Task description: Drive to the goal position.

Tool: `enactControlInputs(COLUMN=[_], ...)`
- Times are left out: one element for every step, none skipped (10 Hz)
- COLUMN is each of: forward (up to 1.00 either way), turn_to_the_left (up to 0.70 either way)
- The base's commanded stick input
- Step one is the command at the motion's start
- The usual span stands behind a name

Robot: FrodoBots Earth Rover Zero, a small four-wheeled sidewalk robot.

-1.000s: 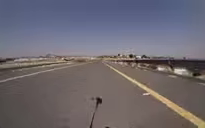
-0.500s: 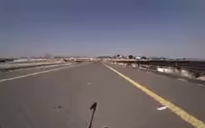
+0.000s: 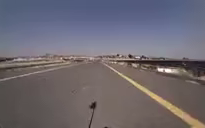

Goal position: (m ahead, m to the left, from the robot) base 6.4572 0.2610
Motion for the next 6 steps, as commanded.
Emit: enactControlInputs(forward=[1.0,1.0,1.0,1.0,1.0,1.0], turn_to_the_left=[-0.01,-0.01,-0.01,-0.01,-0.01,-0.01])
